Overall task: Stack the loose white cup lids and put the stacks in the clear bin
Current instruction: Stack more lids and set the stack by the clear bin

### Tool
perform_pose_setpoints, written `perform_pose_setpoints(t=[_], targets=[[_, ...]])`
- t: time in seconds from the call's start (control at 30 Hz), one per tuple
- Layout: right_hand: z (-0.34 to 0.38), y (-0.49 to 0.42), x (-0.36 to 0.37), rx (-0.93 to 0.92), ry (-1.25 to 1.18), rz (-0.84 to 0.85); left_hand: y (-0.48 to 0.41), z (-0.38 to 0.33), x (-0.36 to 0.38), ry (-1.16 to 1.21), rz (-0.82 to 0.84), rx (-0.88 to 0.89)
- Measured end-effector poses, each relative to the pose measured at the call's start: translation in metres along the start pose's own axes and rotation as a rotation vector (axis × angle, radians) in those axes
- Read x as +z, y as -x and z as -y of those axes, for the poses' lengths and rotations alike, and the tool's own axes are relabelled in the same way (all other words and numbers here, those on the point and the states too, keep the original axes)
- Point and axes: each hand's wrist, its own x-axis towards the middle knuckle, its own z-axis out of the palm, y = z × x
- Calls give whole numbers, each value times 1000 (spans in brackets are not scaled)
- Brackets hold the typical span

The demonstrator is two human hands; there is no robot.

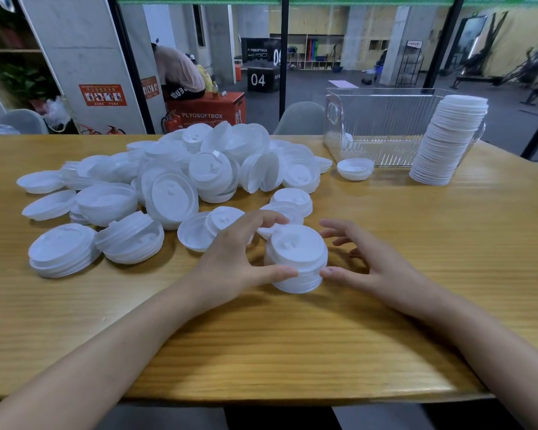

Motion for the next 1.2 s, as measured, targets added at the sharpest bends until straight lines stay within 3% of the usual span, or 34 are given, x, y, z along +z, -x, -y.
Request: perform_pose_setpoints(t=[0.13,0.23,0.33,0.53,1.03,1.2], targets=[[1,0,0,-1,-12,-1,-7,12,-17,-40,-145,-12],[1,0,1,2,-17,4,-9,31,-30,-301,-229,4],[2,1,0,8,-29,18,-8,40,-35,-455,-193,-97],[3,1,1,1,-15,13,-7,43,-33,-521,-148,-142],[5,0,-1,23,21,-18,-10,25,-28,-265,-395,0],[8,1,-5,38,8,-93,-4,1,-15,36,-254,2]])
